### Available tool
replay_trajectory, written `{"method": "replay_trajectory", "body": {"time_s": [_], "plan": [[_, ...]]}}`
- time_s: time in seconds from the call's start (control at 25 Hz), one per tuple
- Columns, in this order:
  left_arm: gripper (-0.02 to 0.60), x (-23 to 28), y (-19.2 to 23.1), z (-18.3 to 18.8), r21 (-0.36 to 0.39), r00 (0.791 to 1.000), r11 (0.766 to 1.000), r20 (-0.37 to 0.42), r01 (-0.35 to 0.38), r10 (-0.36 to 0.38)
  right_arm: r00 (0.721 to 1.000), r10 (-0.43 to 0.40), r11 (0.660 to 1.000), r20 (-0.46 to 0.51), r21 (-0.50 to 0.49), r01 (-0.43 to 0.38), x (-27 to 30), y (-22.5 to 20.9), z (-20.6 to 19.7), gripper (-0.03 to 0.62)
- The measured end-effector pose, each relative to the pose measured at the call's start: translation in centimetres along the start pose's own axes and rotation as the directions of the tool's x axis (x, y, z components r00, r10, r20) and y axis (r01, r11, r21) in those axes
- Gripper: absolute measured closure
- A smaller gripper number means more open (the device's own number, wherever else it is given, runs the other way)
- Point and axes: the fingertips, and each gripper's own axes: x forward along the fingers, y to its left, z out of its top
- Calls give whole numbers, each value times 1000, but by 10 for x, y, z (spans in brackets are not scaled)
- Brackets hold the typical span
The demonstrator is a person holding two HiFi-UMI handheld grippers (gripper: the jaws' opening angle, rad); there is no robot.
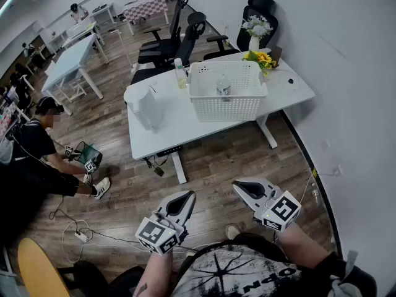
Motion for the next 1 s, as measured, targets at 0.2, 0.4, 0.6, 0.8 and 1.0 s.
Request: {"method": "replay_trajectory", "body": {"time_s": [0.2, 0.4, 0.6, 0.8, 1.0], "plan": [[571, 19, -6, 3, 11, 1000, 1000, -3, 10, -10, 1000, 11, 1000, -2, 1, -11, -5, -15, 0, 574], [571, 35, -14, 6, 24, 1000, 999, -2, -31, 31, 998, 68, 998, 1, 9, -68, -11, -26, 0, 574], [571, 53, -24, 2, 8, 998, 998, 11, -63, 62, 989, 144, 988, 17, 56, -145, -20, -38, -3, 572], [571, 67, -35, -16, -34, 994, 994, 12, -107, 108, 980, 199, 978, 23, 67, -200, -28, -49, -13, 571], [571, 82, -43, -13, -26, 994, 993, 2, -112, 113, 981, 193, 979, 29, 63, -194, -34, -64, -10, 571]]}}
